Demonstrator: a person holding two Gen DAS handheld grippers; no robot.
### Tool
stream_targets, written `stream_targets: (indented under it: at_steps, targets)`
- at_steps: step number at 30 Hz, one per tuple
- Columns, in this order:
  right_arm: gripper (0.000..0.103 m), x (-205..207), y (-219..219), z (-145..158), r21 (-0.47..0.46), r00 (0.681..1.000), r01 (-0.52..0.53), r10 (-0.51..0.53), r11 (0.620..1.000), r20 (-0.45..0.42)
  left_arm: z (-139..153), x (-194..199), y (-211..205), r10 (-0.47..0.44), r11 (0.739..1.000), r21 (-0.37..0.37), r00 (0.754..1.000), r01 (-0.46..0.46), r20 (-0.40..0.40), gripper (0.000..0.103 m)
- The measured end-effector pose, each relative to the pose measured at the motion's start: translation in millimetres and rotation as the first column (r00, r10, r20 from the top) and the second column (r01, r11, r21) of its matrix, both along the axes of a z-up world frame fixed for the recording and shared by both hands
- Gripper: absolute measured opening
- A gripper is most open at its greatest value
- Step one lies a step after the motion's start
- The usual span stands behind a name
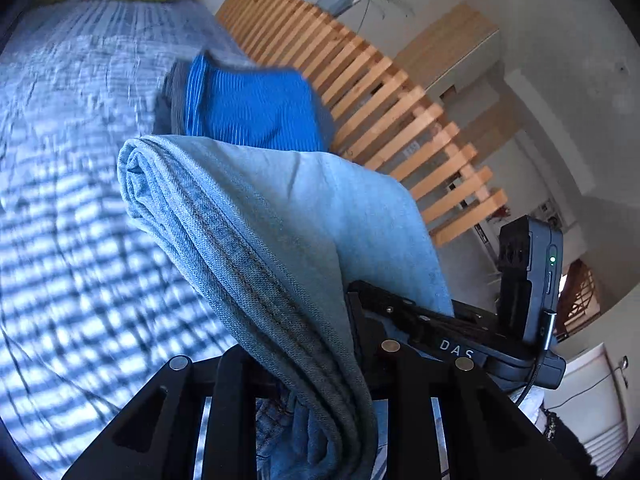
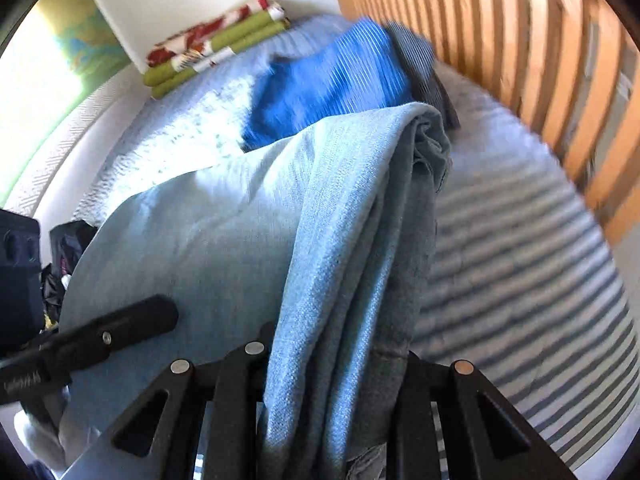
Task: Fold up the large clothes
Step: 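Lower the denim bundle onto the blue clothes stack and open both tools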
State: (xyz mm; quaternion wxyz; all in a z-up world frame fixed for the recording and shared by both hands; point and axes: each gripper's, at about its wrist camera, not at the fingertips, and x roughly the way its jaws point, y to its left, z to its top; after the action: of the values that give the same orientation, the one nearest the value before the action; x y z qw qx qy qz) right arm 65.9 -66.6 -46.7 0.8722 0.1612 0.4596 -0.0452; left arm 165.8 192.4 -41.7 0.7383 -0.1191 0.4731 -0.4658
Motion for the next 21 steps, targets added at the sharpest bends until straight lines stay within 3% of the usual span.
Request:
stream_targets:
  at_steps: [6, 12, 17, 21]
  targets:
    - [0.019, 52, -3, 55, -0.077, 0.995, -0.029, 0.036, 0.997, 0.09, 51, 51, -13, 0.004, 1.0, -0.025, 0.997, -0.002, 0.079, 0.024]
    - [0.019, 124, -15, 87, -0.131, 0.988, -0.052, 0.07, 0.99, 0.136, 79, 114, -44, 0.021, 0.999, -0.028, 0.99, -0.017, 0.14, 0.024]
    - [0.019, 178, -27, 92, -0.163, 0.98, -0.083, 0.111, 0.983, 0.165, 78, 175, -67, 0.049, 0.998, -0.044, 0.987, -0.043, 0.15, 0.024]
    - [0.019, 217, -36, 77, -0.165, 0.98, -0.093, 0.12, 0.982, 0.157, 54, 225, -88, 0.076, 0.997, -0.036, 0.988, -0.072, 0.135, 0.024]
